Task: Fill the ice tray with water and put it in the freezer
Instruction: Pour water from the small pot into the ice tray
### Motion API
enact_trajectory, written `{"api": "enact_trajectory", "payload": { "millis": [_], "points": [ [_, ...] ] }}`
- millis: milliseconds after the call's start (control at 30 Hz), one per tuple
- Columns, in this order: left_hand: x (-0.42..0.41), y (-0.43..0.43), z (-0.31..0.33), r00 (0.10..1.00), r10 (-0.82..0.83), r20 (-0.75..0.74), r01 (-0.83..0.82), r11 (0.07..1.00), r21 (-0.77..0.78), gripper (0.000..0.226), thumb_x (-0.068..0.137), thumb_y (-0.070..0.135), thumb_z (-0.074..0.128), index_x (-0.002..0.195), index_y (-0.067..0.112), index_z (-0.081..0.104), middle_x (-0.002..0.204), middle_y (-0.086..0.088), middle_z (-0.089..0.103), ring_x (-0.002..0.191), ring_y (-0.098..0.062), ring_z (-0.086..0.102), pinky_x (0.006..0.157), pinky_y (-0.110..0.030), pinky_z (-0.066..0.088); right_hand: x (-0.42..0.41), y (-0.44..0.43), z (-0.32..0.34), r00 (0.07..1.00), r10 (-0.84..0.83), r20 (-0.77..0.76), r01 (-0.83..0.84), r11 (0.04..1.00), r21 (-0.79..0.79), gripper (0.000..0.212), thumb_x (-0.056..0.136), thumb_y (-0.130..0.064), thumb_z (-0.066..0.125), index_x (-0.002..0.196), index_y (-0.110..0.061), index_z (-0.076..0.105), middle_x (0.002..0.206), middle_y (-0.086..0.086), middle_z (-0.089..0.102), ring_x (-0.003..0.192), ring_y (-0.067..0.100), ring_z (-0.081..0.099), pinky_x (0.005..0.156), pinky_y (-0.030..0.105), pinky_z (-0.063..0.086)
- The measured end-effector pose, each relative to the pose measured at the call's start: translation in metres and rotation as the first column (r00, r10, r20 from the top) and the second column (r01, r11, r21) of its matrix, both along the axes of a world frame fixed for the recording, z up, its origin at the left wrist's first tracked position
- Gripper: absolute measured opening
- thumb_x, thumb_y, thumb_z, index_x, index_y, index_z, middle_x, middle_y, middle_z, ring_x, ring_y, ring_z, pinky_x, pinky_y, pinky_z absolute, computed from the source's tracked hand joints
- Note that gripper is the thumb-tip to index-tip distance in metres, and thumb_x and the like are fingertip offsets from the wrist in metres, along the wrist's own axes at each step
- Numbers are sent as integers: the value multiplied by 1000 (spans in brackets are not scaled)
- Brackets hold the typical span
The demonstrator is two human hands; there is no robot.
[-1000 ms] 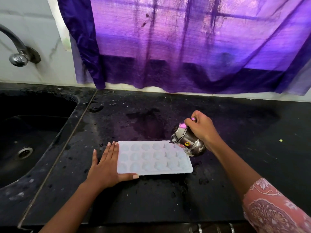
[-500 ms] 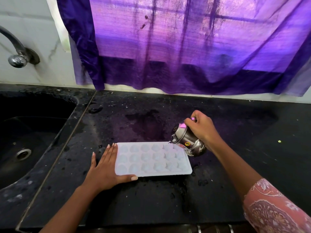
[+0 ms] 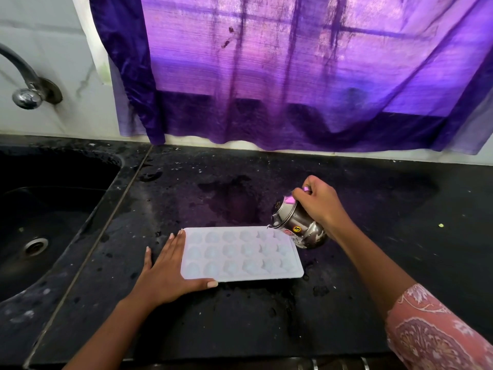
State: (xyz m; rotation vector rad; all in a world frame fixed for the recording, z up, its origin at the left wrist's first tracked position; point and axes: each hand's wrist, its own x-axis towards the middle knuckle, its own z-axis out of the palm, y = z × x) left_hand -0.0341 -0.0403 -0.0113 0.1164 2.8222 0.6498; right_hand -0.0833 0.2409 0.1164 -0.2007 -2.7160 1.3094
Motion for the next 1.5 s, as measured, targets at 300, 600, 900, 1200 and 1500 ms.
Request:
{"api": "enact_trajectory", "payload": {
  "millis": [300, 600, 900, 1200, 1500],
  "points": [
    [0, -1, -1, 1000, 3, 3, -3, 999, 37, 138, 42, 98, 37, 146, 26, -19, 155, 14, -14, 137, 2, -17, 111, -44, -20, -1, 6, -7, 998, -59, 12, 60, 987, -151, 22, 83, -17, 54, 67, -16, 39, 75, 4, 50, 67, 17, 48, 56, 29, 37],
    [0, -2, -1, 1000, 5, 10, -6, 999, 45, 137, 43, 97, 40, 146, 28, -17, 155, 13, -13, 140, -1, -14, 112, -44, -18, -1, 14, -5, 995, -95, 5, 95, 990, -105, 17, 83, -16, 54, 71, -13, 41, 78, 6, 52, 71, 20, 51, 62, 34, 42],
    [-1, -2, -3, 1000, 13, 1, -13, 999, 32, 135, 46, 95, 41, 146, 27, -19, 155, 12, -14, 140, -2, -13, 111, -43, -18, -1, 21, -5, 997, -79, 14, 79, 997, 1, 18, 85, -16, 52, 72, -12, 41, 72, 2, 49, 61, 14, 48, 54, 27, 39],
    [0, -1, -2, 1000, 15, 3, -16, 998, 54, 134, 46, 94, 43, 146, 28, -18, 155, 12, -12, 140, -1, -12, 112, -43, -18, 1, 21, -6, 997, -71, 27, 69, 996, 60, 22, 87, -16, 52, 69, -15, 39, 70, 0, 47, 60, 10, 46, 50, 22, 35],
    [1, -1, -1, 1000, 10, 3, -10, 999, 46, 134, 45, 95, 41, 145, 29, -19, 155, 13, -13, 139, 0, -12, 112, -44, -17, 3, 22, -8, 996, -78, 31, 76, 995, 64, 20, 86, -16, 52, 71, -16, 40, 71, 0, 47, 61, 11, 46, 52, 23, 36]
  ]
}}
